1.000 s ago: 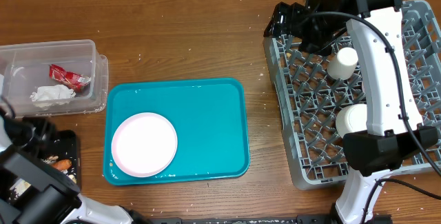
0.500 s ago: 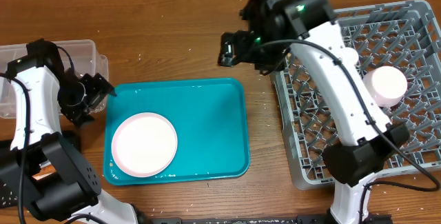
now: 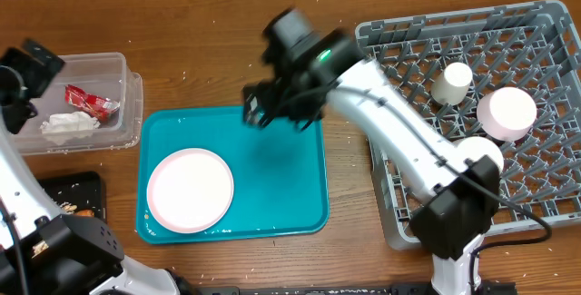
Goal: Sort waste into correct bins and load items into the dishwasher
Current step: 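Reach the right gripper to the large white plate on the teal tray, then grasp the large white plate rim with the right gripper and lift, then carry the plate to the dish rack and stand it upright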
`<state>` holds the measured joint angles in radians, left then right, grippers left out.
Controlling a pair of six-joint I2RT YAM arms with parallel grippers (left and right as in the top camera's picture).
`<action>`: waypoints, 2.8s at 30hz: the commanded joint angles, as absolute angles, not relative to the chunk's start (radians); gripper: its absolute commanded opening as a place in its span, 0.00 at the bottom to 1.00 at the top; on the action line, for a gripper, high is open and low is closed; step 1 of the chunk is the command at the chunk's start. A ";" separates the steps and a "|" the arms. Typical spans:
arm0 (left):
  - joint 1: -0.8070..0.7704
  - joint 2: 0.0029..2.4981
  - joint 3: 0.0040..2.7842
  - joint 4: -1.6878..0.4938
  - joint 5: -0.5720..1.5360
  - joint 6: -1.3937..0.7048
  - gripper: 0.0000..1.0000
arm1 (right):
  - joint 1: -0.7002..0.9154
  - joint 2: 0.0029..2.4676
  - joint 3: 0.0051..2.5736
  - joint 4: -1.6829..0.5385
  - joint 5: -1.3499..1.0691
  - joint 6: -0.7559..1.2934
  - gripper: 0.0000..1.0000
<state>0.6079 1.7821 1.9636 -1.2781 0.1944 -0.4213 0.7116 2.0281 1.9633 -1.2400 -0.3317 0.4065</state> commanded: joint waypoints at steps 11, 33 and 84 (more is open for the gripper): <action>0.602 1.778 1.960 -1.331 0.199 -0.442 1.00 | 1.026 2.232 1.786 -1.094 -0.131 0.402 0.90; 0.601 1.778 1.960 -1.331 0.199 -0.442 1.00 | 0.935 2.306 1.797 -1.123 0.164 0.629 0.64; 0.600 1.778 1.960 -1.331 0.199 -0.442 1.00 | 0.158 1.821 1.705 -1.127 0.749 0.310 0.04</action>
